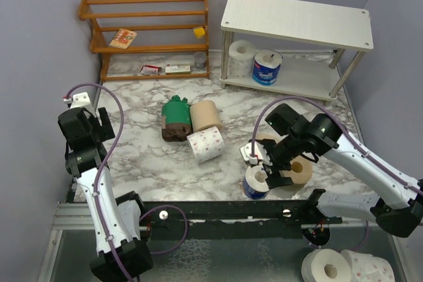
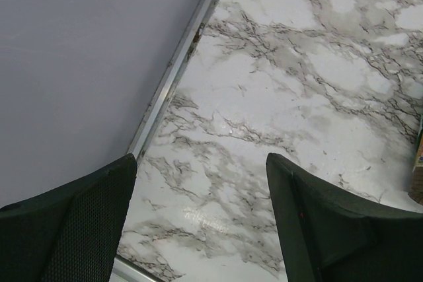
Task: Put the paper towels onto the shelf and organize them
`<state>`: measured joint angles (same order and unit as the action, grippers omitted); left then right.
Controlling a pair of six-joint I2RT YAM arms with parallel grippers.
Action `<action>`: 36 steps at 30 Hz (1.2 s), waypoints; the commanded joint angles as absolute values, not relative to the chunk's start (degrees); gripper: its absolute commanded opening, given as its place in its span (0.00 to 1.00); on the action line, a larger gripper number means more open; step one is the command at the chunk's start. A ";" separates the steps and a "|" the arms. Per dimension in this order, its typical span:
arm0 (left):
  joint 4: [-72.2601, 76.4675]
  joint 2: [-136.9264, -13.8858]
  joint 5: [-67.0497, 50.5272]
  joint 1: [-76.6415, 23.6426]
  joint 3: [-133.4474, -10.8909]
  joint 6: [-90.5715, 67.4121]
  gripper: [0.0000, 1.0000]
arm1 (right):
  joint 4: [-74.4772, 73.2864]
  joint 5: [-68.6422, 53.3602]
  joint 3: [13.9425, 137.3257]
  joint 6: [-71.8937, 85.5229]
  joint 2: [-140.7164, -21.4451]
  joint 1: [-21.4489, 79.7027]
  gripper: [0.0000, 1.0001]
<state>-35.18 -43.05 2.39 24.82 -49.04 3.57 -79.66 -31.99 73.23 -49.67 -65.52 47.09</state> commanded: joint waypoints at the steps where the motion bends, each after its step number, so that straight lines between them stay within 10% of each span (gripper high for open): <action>1: -34.23 -42.22 2.23 27.47 -48.87 3.60 0.82 | -80.86 -28.36 68.39 -47.17 -62.96 49.22 0.90; 36: -34.12 -41.01 1.40 29.53 -48.70 3.87 0.82 | -74.63 -33.63 59.13 -44.63 -68.79 49.52 0.75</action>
<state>-35.18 -41.91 2.35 29.15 -49.04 3.57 -75.90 -31.62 59.90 -45.23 -68.03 49.06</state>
